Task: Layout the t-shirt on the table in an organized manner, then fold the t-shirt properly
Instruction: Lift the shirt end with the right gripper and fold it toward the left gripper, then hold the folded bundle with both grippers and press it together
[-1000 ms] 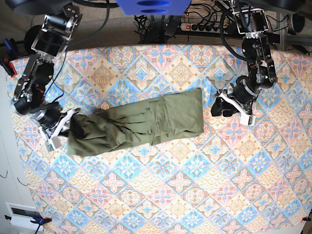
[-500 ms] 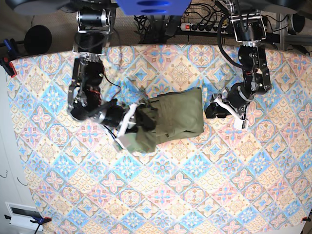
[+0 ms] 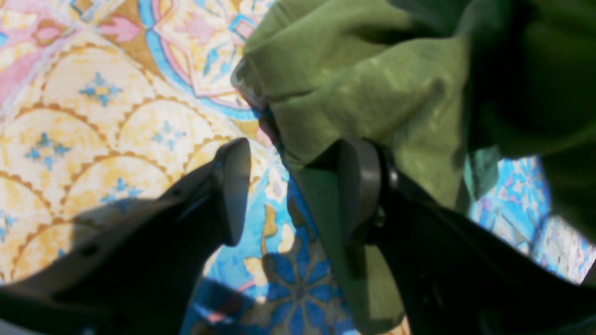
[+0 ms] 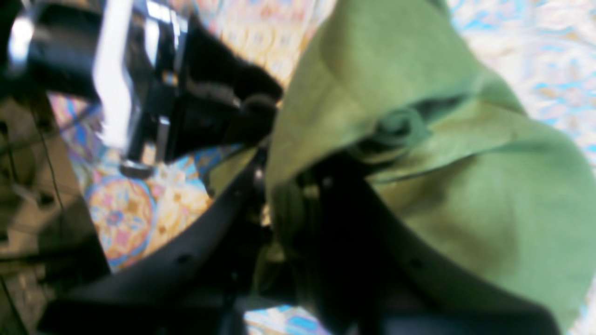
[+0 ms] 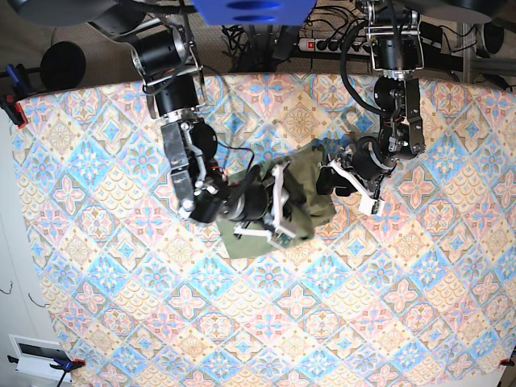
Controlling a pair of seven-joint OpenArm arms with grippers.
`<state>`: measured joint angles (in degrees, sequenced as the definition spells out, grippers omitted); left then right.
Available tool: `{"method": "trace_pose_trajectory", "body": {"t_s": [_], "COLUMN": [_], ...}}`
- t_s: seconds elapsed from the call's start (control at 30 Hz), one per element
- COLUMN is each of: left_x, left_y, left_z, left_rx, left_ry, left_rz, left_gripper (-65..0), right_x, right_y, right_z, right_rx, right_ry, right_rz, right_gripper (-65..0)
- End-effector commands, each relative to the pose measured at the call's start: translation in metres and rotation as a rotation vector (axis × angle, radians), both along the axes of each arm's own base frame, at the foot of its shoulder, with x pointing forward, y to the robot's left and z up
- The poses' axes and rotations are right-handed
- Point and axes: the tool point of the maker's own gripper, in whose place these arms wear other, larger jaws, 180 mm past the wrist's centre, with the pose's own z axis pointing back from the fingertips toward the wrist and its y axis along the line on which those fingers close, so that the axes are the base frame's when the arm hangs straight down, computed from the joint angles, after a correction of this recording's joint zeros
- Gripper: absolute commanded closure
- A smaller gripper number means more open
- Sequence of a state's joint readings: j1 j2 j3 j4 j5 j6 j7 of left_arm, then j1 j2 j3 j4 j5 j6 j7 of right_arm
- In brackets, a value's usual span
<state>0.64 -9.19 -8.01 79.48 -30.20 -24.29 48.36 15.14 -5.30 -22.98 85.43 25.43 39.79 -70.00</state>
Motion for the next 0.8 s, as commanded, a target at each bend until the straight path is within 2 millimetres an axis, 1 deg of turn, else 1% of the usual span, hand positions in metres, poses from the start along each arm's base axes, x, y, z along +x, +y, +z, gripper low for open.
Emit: {"method": "trace_pose_trajectory", "body": {"t_s": [0.0,0.1,0.17,0.23,0.27,0.37,0.4,0.43,0.5,0.57,0.6,0.67,0.77], "left_x": [0.011,0.012,0.012,0.01,0.009,0.004,0.004,0.0,-0.005,-0.011,-0.015,-0.023,-0.033], "left_y": [-0.001,-0.002,-0.003,-0.002,-0.002,0.002,0.004,0.011,0.034,0.048,0.054,0.068,0.08], "left_z": [0.015,0.015,0.015,0.014,0.015,0.012,0.013,0.012,0.013,0.014,0.014,0.015,0.018], "left_rx": [-0.02,-0.023,-0.026,-0.027,-0.025,-0.035,-0.052,-0.072,-0.097,-0.131,-0.138,-0.149,-0.188], "left_ry": [-0.055,-0.055,-0.055,-0.053,-0.054,-0.045,-0.045,-0.038,-0.036,-0.034,-0.03,-0.022,-0.014], "left_rz": [0.003,0.003,0.003,0.006,0.006,0.012,0.028,0.054,0.115,0.156,0.164,0.176,0.193], "left_gripper": [-29.9,-29.9,-29.9,-29.9,-29.9,-29.9,-29.9,-29.9,-29.9,-29.9,-29.9,-29.8,-29.8], "right_x": [0.002,-0.01,-0.02,-0.017,-0.015,-0.006,-0.001,0.009,0.026,0.029,0.031,0.034,0.035], "right_y": [0.015,0.031,0.044,0.054,0.055,0.049,0.047,0.038,0.019,0.004,-0.001,-0.011,-0.017], "right_z": [0.017,0.014,0.009,0.012,0.012,0.015,0.023,0.035,0.062,0.074,0.076,0.074,0.069], "right_rx": [0.051,0.056,0.064,0.039,0.02,0.01,0.027,0.041,0.07,0.085,0.091,0.085,0.088], "right_ry": [-0.036,-0.04,-0.04,-0.1,-0.126,-0.157,-0.174,-0.208,-0.289,-0.322,-0.33,-0.328,-0.31], "right_rz": [0.033,0.089,0.133,0.178,0.187,0.16,0.141,0.108,0.044,0.0,-0.015,-0.043,-0.069], "right_gripper": [-0.7,-0.8,-3.0,-10.8,-15.3,-27.6,-30.3,-32.0,-32.1,-32.1,-32.1,-32.1,-32.1]}}
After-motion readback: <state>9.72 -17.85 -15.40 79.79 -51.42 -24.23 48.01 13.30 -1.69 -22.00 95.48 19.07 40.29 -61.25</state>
